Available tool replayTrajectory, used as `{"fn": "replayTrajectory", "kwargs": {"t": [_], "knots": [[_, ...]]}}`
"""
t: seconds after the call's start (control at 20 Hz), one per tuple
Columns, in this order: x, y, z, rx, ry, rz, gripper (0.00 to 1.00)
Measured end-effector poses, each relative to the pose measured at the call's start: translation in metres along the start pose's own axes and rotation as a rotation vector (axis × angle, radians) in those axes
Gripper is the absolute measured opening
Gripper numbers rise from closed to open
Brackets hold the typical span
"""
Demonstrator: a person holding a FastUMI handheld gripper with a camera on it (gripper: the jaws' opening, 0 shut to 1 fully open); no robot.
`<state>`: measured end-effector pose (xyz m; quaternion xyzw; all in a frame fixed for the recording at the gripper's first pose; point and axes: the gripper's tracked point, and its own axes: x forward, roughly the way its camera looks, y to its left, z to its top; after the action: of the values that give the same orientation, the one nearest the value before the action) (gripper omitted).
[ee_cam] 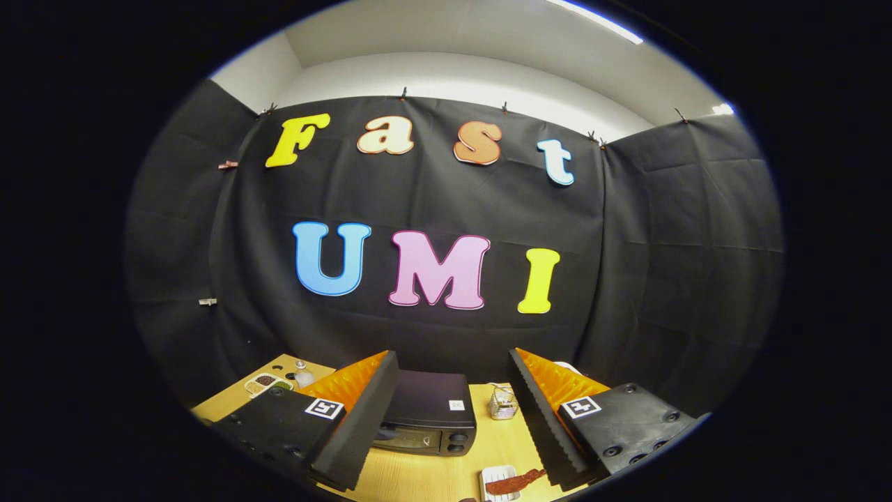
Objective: Open the toaster oven, put the food inside, and close the toaster oven door.
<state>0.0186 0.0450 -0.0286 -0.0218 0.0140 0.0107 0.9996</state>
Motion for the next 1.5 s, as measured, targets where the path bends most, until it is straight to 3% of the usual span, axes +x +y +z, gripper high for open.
{"fn": "replayTrajectory", "kwargs": {"t": [0.5, 1.1, 1.5], "knots": [[0.038, 0.098, -0.07, 0.044, 0.059, 0.082, 0.97], [0.099, 0.139, -0.193, 0.057, 0.242, 0.081, 0.98], [0.117, 0.14, -0.253, 0.067, 0.39, 0.047, 0.98]]}}
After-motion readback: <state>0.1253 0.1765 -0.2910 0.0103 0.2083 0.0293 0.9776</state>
